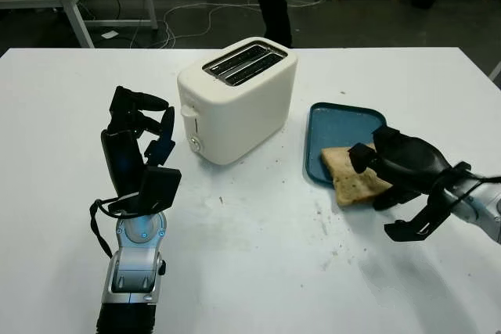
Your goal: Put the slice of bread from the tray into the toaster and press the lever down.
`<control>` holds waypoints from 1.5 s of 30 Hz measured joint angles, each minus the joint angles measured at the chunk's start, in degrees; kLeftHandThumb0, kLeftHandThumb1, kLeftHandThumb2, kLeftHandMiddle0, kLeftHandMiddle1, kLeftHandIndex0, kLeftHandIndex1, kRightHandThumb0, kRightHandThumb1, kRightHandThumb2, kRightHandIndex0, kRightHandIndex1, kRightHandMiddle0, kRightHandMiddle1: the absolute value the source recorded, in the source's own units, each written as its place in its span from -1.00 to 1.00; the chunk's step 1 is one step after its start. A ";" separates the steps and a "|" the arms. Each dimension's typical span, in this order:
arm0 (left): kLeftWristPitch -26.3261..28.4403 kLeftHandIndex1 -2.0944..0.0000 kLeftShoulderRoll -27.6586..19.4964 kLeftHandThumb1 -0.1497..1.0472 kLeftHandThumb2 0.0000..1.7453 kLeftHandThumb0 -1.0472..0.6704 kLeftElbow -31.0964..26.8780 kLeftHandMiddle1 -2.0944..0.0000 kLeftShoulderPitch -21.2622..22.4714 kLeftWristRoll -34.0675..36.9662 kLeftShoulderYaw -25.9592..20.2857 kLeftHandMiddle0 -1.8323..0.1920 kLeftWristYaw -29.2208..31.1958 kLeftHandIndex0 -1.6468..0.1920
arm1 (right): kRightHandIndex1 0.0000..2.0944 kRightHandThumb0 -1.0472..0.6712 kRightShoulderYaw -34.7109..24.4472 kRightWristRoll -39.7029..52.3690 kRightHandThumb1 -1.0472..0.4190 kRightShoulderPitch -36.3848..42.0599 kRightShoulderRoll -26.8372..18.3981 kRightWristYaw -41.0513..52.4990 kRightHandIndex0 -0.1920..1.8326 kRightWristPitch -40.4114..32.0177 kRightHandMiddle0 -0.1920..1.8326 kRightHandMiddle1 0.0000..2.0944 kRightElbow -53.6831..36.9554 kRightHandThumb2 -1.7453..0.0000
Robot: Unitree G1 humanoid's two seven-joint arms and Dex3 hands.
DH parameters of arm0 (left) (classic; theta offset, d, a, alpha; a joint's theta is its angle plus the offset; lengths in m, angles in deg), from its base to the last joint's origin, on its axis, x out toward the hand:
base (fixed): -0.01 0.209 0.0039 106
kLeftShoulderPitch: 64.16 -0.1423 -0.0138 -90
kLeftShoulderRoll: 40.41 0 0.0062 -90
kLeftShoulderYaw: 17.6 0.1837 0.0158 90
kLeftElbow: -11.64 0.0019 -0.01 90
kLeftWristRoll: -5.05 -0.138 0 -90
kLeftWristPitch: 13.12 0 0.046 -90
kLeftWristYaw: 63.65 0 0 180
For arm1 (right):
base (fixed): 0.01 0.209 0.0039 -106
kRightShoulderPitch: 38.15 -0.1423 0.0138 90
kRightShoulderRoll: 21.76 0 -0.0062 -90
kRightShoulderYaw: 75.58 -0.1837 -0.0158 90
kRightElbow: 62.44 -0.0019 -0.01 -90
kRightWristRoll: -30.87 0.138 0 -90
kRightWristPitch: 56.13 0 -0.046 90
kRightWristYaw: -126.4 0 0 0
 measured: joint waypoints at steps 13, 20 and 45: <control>0.01 -0.64 -0.01 0.79 -0.56 -0.27 -0.47 -0.67 -0.01 0.00 -0.05 0.13 0.00 0.36 | 0.67 0.04 13.36 -3.42 -0.81 -9.38 5.81 -31.54 -0.81 2.49 -0.81 0.67 24.04 0.87; 0.00 -0.64 -0.01 0.79 -0.56 -0.28 -0.48 -0.67 -0.01 0.00 -0.19 0.15 0.00 0.36 | 0.67 -0.38 17.37 -3.86 -0.83 -11.40 6.43 -41.82 0.69 3.81 0.63 0.67 27.37 0.71; -0.01 -0.63 0.04 0.79 -0.56 -0.28 -0.19 -0.67 -0.01 -0.10 -0.16 0.15 -0.03 0.35 | 0.67 -0.58 -0.03 12.37 -0.83 -18.88 8.04 -34.54 0.74 19.63 0.74 0.67 26.87 0.20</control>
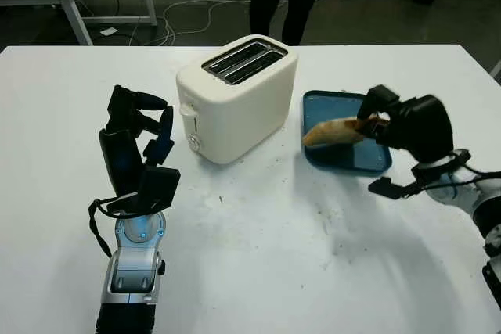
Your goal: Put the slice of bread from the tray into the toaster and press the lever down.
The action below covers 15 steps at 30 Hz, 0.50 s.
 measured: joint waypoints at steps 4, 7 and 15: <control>0.00 -0.62 0.06 0.79 -0.56 -0.28 -0.01 -0.67 0.00 0.00 0.02 0.15 0.00 0.35 | 0.67 -0.70 -1.73 0.57 -0.83 -1.83 -0.09 0.47 0.74 -0.01 0.74 0.67 0.00 -0.01; 0.00 -0.62 0.07 0.79 -0.56 -0.28 -0.01 -0.67 0.00 0.00 0.01 0.15 0.00 0.35 | 0.67 -0.74 -2.05 0.58 -0.83 -3.06 -0.08 0.72 0.74 -0.37 0.74 0.67 0.03 -0.11; 0.00 -0.60 0.06 0.79 -0.56 -0.28 -0.03 -0.67 -0.01 -0.03 0.01 0.14 0.00 0.34 | 0.67 -0.76 -4.07 3.66 -0.83 -6.64 0.48 7.50 0.74 0.12 0.74 0.67 3.09 -0.13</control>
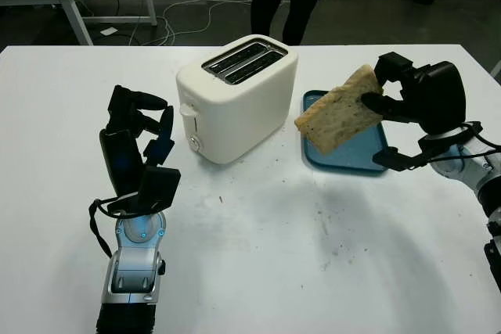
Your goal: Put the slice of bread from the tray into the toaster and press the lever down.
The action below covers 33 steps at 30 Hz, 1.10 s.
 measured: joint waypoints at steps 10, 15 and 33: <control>0.00 -0.62 0.10 0.79 -0.57 -0.28 0.00 -0.67 -0.07 -0.14 0.01 0.16 -0.10 0.35 | 0.67 -0.75 -0.45 1.66 -0.83 -10.35 0.46 5.52 0.74 -0.26 0.74 0.67 3.62 -0.11; 0.09 -0.63 0.28 0.79 -0.56 -0.28 -0.03 -0.67 -0.19 -0.14 0.01 0.16 -0.12 0.35 | 0.67 -0.77 2.00 -0.62 -0.83 -16.43 0.93 5.87 0.74 -4.47 0.74 0.67 4.68 -0.25; 0.08 -0.62 1.27 0.79 -0.56 -0.29 0.27 -0.67 -0.41 -0.12 0.91 0.17 -0.17 0.36 | 0.67 -0.42 14.01 -12.27 -0.83 -41.71 4.91 4.02 0.41 -7.19 0.04 0.67 5.82 0.45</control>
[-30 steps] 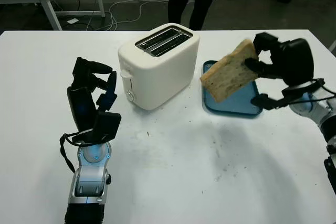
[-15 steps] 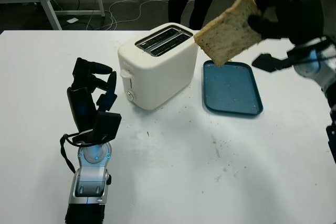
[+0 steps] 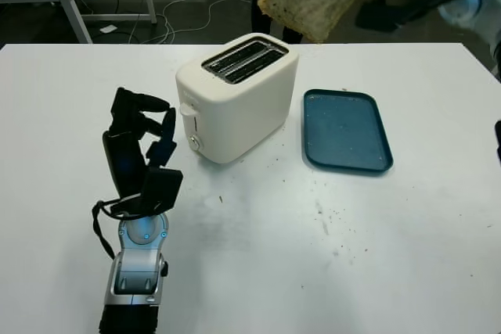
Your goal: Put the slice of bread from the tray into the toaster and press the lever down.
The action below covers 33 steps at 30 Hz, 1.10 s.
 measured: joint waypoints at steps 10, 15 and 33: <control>0.01 -0.64 0.19 0.79 -0.55 -0.28 0.03 -0.67 0.01 -0.27 0.26 0.14 -0.06 0.36 | 0.67 -0.41 6.43 -4.84 -0.83 -3.11 6.82 -2.73 0.38 -1.13 0.06 0.67 2.73 0.69; 0.01 -0.63 0.20 0.79 -0.55 -0.28 0.04 -0.67 0.01 -0.25 0.24 0.14 -0.09 0.37 | 0.67 -0.38 8.97 -6.30 -0.83 -3.09 10.13 -2.83 0.36 -3.02 0.05 0.67 3.96 0.66; 0.01 -0.63 0.31 0.79 -0.56 -0.30 0.03 -0.67 -0.39 -0.28 0.22 0.15 -1.16 0.36 | 0.67 -0.37 14.65 -9.08 -0.83 -1.72 14.59 -4.39 0.35 -9.05 -0.06 0.46 6.48 0.72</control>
